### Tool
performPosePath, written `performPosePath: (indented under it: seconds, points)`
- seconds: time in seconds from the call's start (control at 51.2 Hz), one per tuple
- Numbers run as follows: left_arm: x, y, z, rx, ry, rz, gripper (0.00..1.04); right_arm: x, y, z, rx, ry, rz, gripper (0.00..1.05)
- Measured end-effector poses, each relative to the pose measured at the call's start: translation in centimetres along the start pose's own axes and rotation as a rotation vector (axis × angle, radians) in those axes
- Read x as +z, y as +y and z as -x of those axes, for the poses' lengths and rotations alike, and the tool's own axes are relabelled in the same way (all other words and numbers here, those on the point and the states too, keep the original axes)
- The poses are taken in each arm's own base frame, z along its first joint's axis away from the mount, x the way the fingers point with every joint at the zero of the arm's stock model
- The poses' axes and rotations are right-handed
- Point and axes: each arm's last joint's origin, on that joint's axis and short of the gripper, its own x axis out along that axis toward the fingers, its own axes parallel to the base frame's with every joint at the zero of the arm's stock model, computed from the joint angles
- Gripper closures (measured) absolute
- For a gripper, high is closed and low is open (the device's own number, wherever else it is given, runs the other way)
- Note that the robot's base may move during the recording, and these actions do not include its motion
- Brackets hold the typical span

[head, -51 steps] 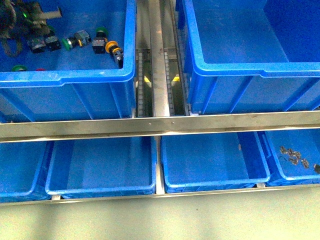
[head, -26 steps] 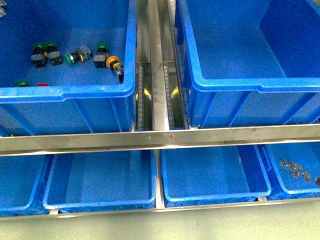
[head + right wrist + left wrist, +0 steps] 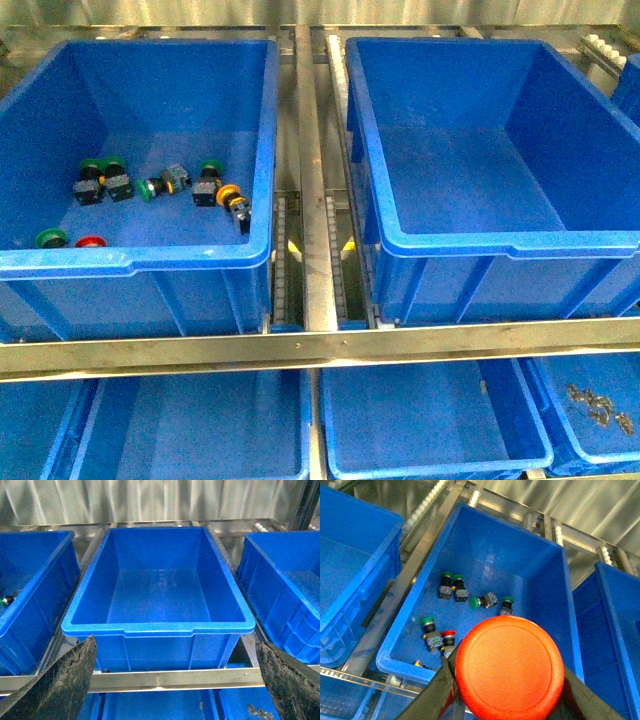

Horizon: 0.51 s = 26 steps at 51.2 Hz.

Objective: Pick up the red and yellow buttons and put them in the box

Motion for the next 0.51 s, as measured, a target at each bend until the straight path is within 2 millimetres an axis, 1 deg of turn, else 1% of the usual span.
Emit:
performPosePath:
  seconds: [0.117, 0.254, 0.508]
  points:
    - [-0.5, -0.2, 1.7, -0.003, -0.008, 0.0, 0.75, 0.0, 0.0, 0.0, 0.0, 0.0, 0.0, 0.07]
    - [-1.6, -0.3, 2.9, -0.01, 0.007, 0.001, 0.75, 0.0, 0.0, 0.0, 0.0, 0.0, 0.0, 0.07]
    - [-2.5, -0.1, 4.0, -0.013, 0.026, 0.004, 0.75, 0.0, 0.0, 0.0, 0.0, 0.0, 0.0, 0.07]
